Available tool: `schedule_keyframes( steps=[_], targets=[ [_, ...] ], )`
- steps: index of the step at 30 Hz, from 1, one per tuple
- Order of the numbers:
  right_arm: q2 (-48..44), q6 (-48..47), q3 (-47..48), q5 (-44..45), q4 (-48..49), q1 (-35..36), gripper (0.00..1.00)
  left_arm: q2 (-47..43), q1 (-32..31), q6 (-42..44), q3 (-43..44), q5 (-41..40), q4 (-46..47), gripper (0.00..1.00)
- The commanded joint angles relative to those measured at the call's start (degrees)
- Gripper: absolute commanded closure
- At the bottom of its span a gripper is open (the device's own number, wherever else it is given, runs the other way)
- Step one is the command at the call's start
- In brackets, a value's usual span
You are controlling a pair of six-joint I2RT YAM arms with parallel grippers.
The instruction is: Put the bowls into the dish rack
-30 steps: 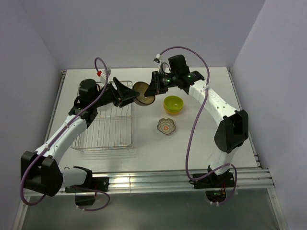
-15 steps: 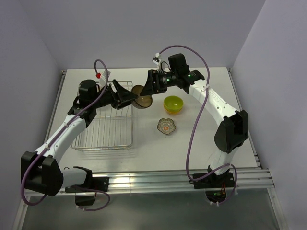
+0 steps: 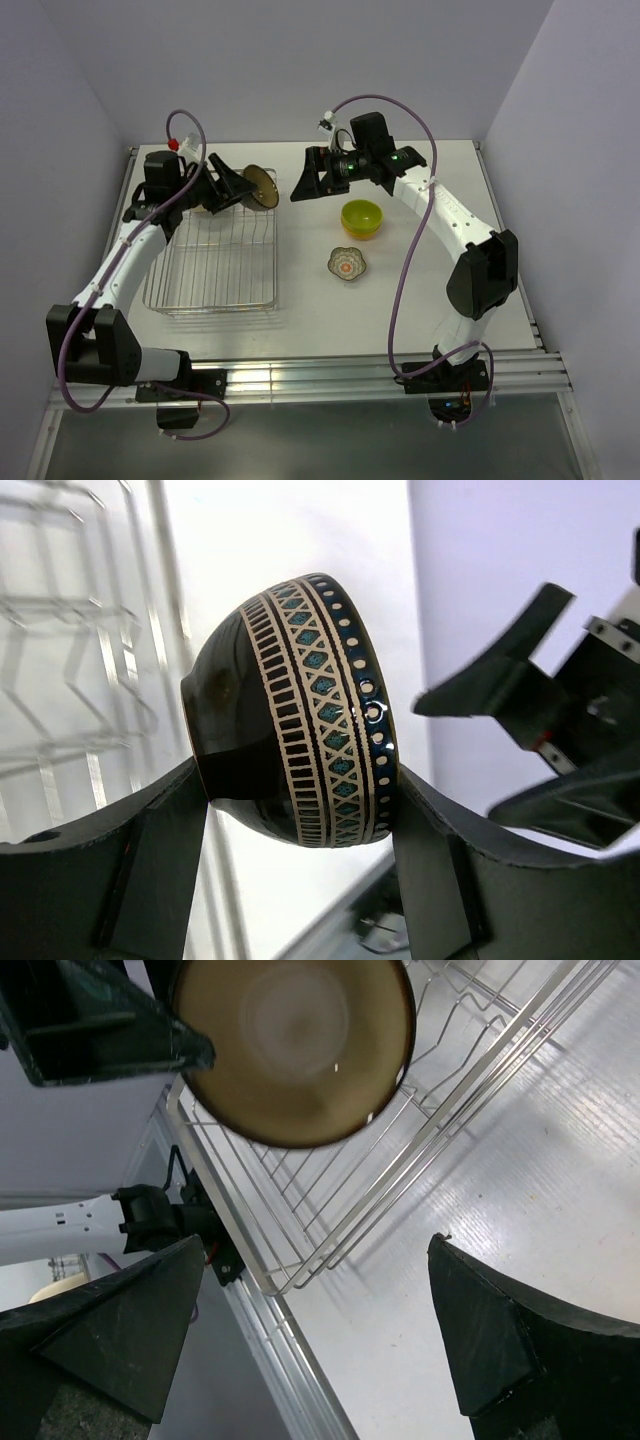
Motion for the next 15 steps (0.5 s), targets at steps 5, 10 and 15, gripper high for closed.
schedule_keyframes(
  steps=[5,10,15],
  targets=[
    [-1.2,-1.7,3.1,1.1,-1.1,0.3,0.0,3.3,2.8,17.3,12.9,-4.5,-4.1,1.0],
    [-0.9,-2.2,3.3,1.7,-1.6,0.3,0.0,4.8,3.2,28.4,17.4,-7.8,-6.2,1.0],
    [-0.8,-2.4,4.0,2.0,-2.0,0.2,0.0,6.2,3.2,40.4,18.9,-11.2,-7.9,1.0]
  ],
)
